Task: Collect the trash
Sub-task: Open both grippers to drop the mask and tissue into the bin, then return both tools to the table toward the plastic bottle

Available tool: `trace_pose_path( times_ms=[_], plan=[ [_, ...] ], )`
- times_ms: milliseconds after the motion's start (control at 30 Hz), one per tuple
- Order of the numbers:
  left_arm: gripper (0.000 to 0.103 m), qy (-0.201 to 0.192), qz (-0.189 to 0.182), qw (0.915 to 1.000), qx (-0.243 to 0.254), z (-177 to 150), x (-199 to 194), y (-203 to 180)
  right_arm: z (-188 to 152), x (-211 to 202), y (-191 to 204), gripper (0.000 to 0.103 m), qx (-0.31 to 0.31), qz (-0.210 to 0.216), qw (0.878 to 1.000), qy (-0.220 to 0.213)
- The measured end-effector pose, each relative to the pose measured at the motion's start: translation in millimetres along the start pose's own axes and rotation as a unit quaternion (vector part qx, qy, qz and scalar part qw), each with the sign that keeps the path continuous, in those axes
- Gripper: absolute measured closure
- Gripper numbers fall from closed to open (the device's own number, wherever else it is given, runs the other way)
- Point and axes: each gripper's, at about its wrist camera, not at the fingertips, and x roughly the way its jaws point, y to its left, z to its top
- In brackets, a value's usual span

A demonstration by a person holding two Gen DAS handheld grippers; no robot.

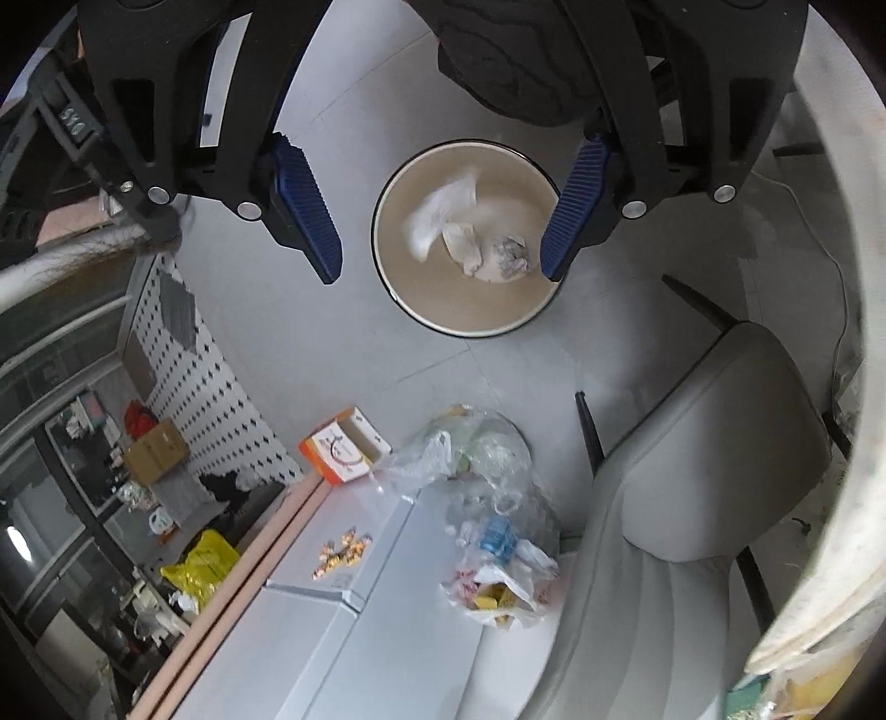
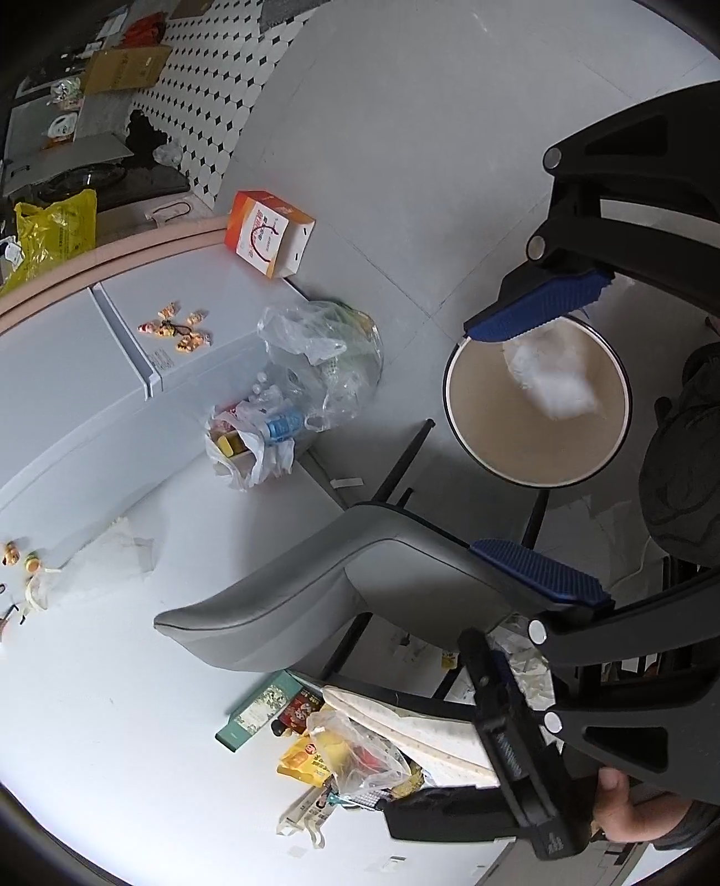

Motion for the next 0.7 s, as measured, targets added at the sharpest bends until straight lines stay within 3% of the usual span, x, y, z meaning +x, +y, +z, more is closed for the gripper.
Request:
trace_pose_path(
  times_ms=[133,300,467,700],
  plan=[
    [0.018,-0.037,-0.003,0.9993,-0.008,3.5,-35.8,9.1,-2.2,0.8,21.6,0.026,-0.017,0.011,1.000,0.004],
    [0.006,-0.100,0.004,0.9948,-0.020,2.4,-89.1,30.0,-3.1,-7.3,63.8,0.011,-0.057,0.021,0.998,-0.014],
    [0.006,-0.168,0.024,0.9846,-0.044,-5.4,-141.4,65.5,-6.1,-13.4,116.6,0.008,-0.102,0.041,0.994,-0.021],
    [0.006,-0.231,0.071,0.9656,-0.097,-25.1,-203.8,122.1,-17.8,-12.4,184.3,0.008,-0.150,0.071,0.986,-0.015]
  ],
)
